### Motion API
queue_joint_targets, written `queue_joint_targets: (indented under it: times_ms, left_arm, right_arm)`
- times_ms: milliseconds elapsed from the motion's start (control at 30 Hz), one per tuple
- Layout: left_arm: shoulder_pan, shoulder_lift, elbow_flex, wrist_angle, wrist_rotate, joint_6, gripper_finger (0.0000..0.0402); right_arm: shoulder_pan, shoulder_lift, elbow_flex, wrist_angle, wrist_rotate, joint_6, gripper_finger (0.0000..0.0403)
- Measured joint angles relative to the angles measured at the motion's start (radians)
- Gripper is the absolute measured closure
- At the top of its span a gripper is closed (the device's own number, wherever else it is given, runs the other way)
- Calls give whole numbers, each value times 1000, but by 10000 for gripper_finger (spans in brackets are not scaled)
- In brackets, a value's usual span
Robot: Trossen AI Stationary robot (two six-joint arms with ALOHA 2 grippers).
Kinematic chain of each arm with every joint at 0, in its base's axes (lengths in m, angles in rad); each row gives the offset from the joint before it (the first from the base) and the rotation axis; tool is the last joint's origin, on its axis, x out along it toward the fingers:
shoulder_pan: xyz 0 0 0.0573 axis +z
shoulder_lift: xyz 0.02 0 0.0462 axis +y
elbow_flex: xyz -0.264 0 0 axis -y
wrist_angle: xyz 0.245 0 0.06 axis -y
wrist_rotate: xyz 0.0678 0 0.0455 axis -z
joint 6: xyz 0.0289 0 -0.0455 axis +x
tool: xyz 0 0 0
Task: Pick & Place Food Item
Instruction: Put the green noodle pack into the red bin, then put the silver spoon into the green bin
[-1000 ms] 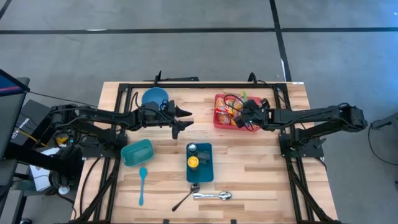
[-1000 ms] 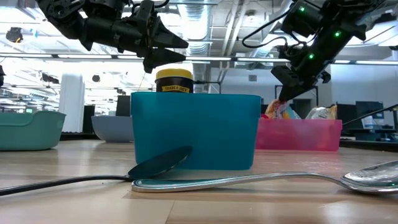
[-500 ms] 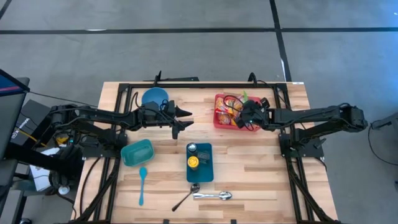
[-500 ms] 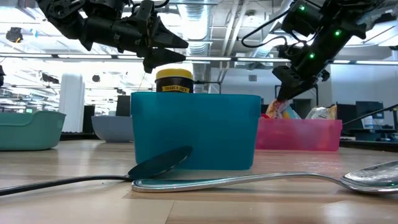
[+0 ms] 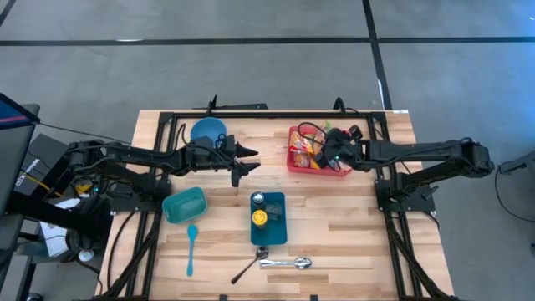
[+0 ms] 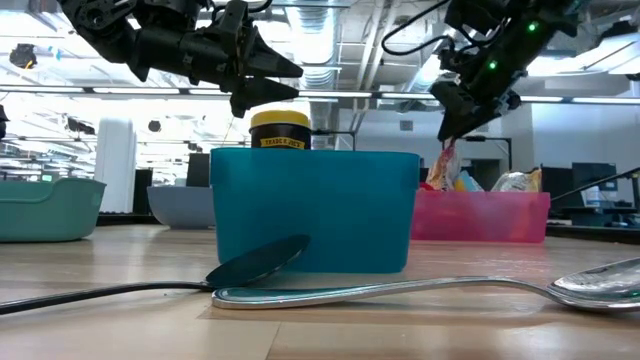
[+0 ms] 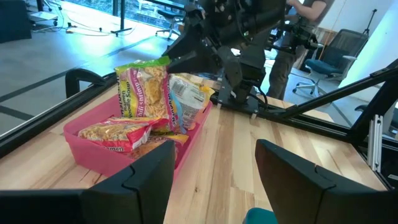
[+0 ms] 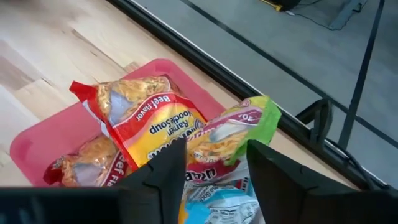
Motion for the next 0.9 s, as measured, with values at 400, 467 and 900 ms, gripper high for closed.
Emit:
queue_joint_targets:
  times_ms: [400,467,900]
  left_arm:
    - [0,0,0,0,0,0,183]
    - [0,0,0,0,0,0,183]
    - [0,0,0,0,0,0,183]
  right_arm:
    - [58,0,60,-96,-5,20,264]
    - [83,0,68,-95,-26,38,273]
    - [243,0,75,-92,-327,168,368]
